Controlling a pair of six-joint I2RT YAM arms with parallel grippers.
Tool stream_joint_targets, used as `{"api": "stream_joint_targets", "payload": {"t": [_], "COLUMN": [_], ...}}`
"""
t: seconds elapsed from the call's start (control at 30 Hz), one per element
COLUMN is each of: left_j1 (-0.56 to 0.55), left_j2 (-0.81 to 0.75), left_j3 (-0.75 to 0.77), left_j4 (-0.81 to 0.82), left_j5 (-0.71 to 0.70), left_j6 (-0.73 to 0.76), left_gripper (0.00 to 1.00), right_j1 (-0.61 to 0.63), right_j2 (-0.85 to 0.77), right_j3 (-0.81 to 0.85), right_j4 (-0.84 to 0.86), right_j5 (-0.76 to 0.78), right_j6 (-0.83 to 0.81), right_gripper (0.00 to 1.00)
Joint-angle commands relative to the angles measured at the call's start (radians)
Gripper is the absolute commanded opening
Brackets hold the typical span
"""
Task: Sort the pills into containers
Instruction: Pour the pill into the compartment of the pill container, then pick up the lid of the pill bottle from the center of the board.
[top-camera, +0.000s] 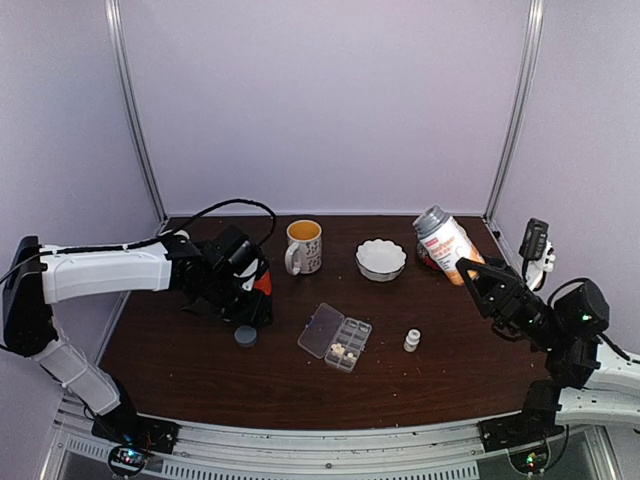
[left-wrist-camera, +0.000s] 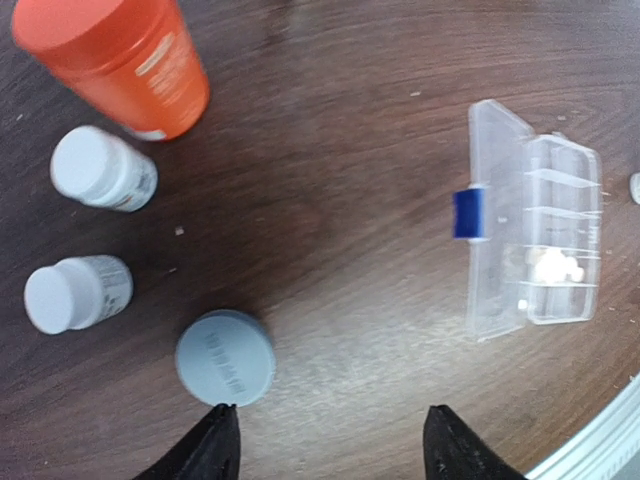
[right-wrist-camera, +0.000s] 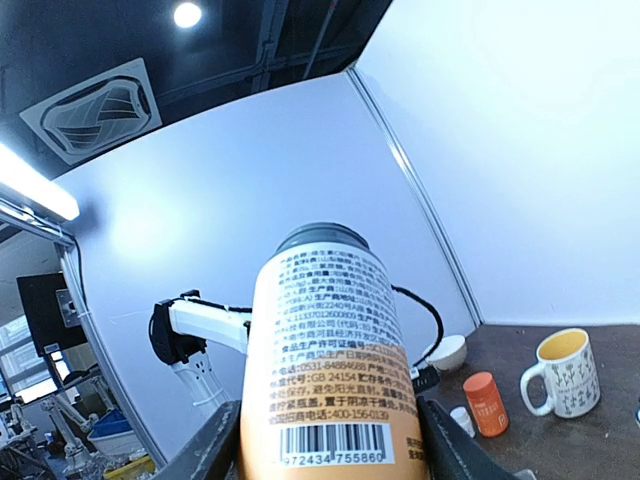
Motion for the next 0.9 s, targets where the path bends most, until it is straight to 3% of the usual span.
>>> {"api": "stream_joint_targets", "payload": {"t": [0.0, 0.13, 0.37, 0.87], "left_j1": [0.027, 0.031, 0.053, 0.081], "left_j2": [0.002, 0.044, 0.139, 0.244], "left_j3": [-0.021, -0.022, -0.015, -0.017], "left_j4": [-0.034, -0.051, -0.045, -0.007], "left_j5": [-0.051, -0.077, -0.096, -0.085], "left_j6": [-0.005, -0.012, -0.013, 0.007], "left_gripper": [0.68, 0.73, 0.76, 0.75], "right_j1": [0.003, 0.003, 0.005, 0.005], "right_j2": [0.011, 0.003, 0.104, 0.108], "right_j3": [0.108, 0.135, 0.204, 0.16], "right_j4": [-0.038, -0.045, -0.032, 0.005], "right_j5": [-0.032, 0.024, -0.221, -0.207], "right_j6": [-0.097, -0.115, -0.11, -0.073], "right_gripper": [0.0, 0.0, 0.0, 0.0]}}
